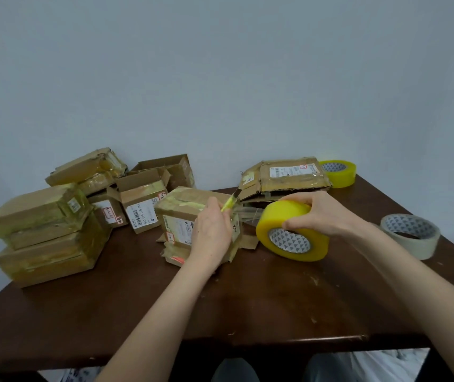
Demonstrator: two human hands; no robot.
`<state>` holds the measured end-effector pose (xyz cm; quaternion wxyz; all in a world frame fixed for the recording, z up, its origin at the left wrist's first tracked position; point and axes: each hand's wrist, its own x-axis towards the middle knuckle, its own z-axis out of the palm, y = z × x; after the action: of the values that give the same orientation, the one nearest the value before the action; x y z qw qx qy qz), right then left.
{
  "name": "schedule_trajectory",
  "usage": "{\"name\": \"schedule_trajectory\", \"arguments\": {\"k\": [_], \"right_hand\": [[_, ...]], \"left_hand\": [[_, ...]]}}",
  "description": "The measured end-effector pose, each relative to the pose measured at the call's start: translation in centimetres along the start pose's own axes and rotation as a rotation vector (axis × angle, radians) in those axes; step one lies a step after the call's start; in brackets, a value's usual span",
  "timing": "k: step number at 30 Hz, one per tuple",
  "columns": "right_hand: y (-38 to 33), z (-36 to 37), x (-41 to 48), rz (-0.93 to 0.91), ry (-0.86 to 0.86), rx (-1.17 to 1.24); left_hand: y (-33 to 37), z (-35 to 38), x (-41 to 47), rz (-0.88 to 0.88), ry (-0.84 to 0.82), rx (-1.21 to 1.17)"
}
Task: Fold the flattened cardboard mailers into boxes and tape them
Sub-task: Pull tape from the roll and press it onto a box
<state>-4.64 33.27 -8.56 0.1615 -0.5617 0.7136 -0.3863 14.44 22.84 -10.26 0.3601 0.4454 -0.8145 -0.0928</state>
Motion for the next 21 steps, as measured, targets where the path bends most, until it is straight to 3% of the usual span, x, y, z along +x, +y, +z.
{"name": "schedule_trajectory", "arguments": {"k": [16, 21], "right_hand": [[-0.7, -0.7, -0.8, 0.036, 0.004, -0.159], [-0.8, -0.5, -0.8, 0.062, 0.007, -0.146]], "left_hand": [[-0.4, -1.0, 0.9, -0.041, -0.031, -0.035], [-0.6, -1.6, 1.0, 0.083, 0.043, -0.008]]}}
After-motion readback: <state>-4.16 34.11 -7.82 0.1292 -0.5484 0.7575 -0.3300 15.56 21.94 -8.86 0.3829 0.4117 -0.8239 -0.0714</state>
